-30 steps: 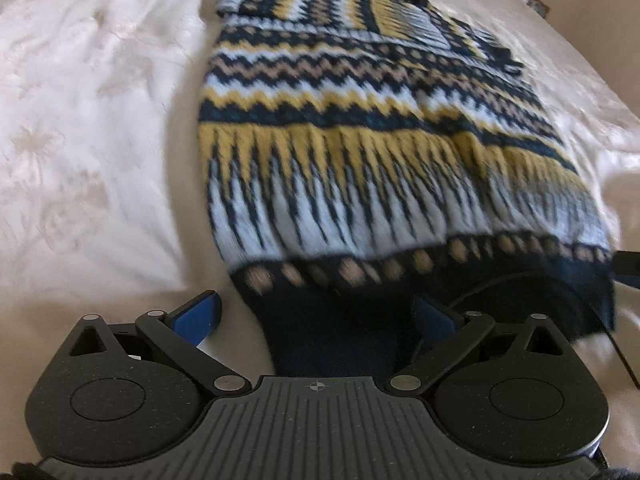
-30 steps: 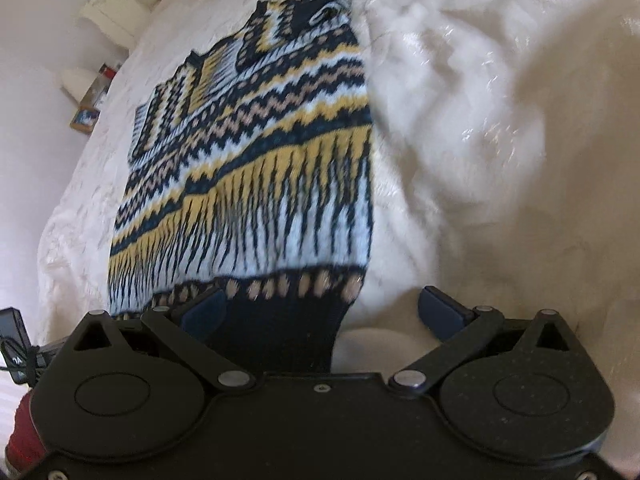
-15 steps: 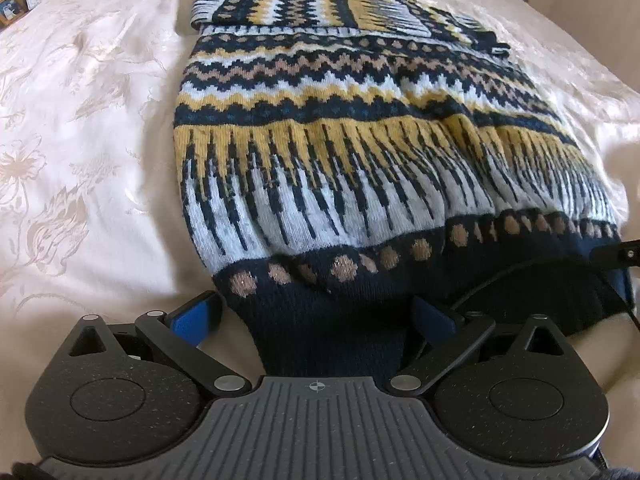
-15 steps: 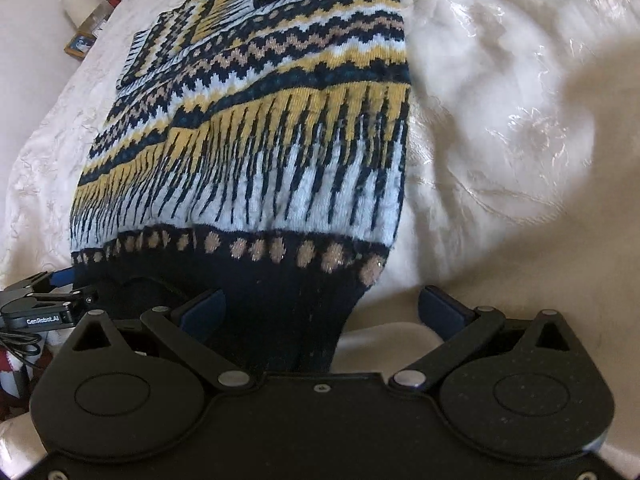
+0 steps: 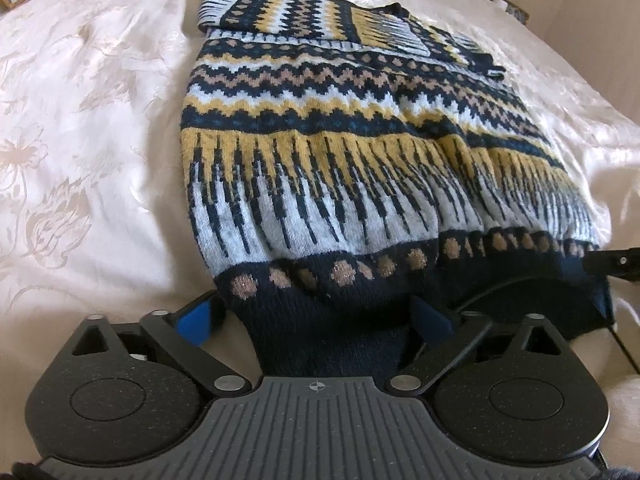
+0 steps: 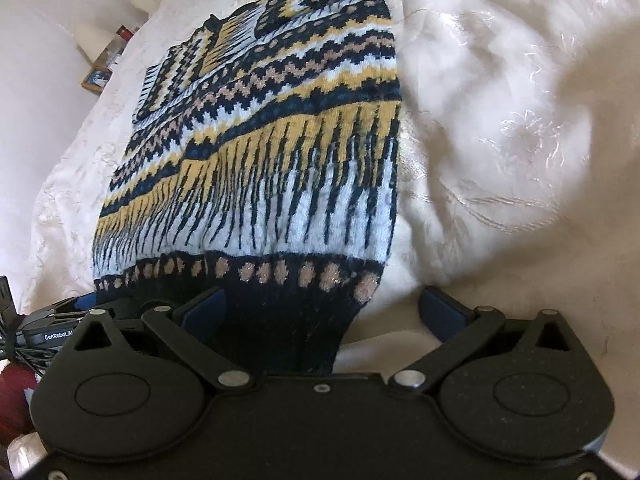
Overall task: Fold small clothes
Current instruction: 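Grasp the sweater hem with both grippers and lift it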
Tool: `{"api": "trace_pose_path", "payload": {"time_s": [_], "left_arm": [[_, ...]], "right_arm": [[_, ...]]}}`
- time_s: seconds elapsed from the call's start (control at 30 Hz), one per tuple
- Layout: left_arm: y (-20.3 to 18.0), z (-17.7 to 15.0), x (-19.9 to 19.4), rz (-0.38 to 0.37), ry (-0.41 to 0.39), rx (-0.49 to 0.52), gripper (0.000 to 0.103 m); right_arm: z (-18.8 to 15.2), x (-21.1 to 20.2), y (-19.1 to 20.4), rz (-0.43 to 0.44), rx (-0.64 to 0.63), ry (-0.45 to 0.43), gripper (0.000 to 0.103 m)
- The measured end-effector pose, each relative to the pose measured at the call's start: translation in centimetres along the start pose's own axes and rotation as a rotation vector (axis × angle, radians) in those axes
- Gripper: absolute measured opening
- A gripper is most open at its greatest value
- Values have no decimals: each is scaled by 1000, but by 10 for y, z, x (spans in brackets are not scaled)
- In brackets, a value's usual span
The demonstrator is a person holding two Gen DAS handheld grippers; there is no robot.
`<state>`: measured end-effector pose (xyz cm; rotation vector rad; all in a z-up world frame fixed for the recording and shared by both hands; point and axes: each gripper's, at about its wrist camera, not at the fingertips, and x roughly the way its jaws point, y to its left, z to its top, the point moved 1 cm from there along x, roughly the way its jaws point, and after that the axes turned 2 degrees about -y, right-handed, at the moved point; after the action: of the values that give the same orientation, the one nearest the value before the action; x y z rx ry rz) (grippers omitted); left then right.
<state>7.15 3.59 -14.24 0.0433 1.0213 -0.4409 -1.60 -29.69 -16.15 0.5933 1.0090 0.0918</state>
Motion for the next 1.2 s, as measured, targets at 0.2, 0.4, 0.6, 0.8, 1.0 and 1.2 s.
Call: {"api": "trace_pose_path", "payload": {"time_s": [0.2,0.4,0.6,0.8,1.0,1.2], "left_arm": [[13,-1,-10,-69,-20,-87,47],[22,-2,-10,-161,-19,-160,20],[21,0,-26,-193,-114,-175,9],[28,11,-51,-230,-229,-231,9],[32,15,-66,-252,-317,-246,9],[6,22,-101,-192,-500,-53,9]], "right_arm": [[-1,-7,-2,13,31,-18,55],[-3,-8,1,34,26,20,45],[-2,-14,3,92,52,-23,12],[7,-40,8,190,50,-192,12],[15,-52,11,220,52,-300,12],[12,-81,29,224,-106,-490,12]]}}
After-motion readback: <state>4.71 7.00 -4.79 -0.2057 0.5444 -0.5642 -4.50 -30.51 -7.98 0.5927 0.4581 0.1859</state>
